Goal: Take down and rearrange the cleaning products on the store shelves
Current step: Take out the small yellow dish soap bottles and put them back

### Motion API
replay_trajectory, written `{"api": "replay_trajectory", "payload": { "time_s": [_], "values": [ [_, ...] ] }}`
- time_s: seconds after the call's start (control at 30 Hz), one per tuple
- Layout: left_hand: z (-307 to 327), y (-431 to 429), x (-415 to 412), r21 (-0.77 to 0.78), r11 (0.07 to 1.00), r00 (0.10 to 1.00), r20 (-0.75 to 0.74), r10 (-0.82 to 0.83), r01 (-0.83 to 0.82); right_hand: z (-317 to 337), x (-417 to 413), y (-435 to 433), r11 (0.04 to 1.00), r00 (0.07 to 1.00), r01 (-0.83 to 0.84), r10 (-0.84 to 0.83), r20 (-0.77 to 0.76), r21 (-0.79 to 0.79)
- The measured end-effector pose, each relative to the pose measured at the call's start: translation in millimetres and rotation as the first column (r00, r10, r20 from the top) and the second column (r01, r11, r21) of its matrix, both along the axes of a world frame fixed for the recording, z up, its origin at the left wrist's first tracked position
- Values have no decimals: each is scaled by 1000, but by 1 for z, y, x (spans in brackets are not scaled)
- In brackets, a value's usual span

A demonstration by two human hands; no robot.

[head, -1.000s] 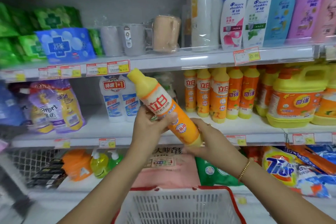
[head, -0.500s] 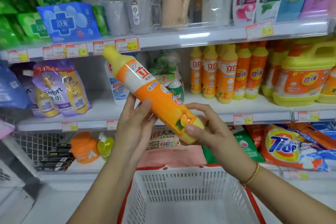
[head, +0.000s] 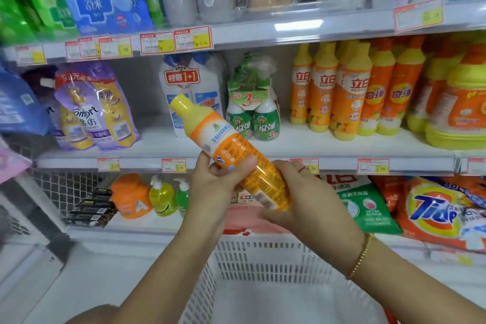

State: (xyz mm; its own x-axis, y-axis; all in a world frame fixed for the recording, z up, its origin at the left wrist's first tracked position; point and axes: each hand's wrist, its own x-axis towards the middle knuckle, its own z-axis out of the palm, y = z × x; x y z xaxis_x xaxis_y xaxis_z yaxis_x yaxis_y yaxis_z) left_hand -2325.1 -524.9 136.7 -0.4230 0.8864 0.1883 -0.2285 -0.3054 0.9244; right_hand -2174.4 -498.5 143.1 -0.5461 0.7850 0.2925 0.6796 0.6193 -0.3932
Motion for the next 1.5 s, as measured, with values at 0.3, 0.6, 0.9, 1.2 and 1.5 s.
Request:
{"api": "replay_trajectory", "payload": {
  "time_s": [0.3, 0.6, 0.9, 1.2, 1.5],
  "values": [
    [13, -2, -33, -33, 974, 969, -94, -227, 225, 8, 1, 12, 569, 783, -537, 61, -619, -623],
    [3, 5, -34, -110, 928, 876, 385, -290, 356, 6, 4, 20, -338, 407, -892, -309, -860, -301],
    [-3, 11, -25, -190, 866, 859, 341, -383, 462, 0, 23, 16, -131, 675, -731, 4, -738, -670],
    [-2, 29, 74, -207, 915, 854, -335, -399, 347, 21, 105, 23, 768, 884, -215, -110, -454, -603],
    [-44, 106, 215, -169, 862, 742, -448, -499, 478, 7, 223, 83, 867, 810, 226, -421, -409, -444]
  ]
}}
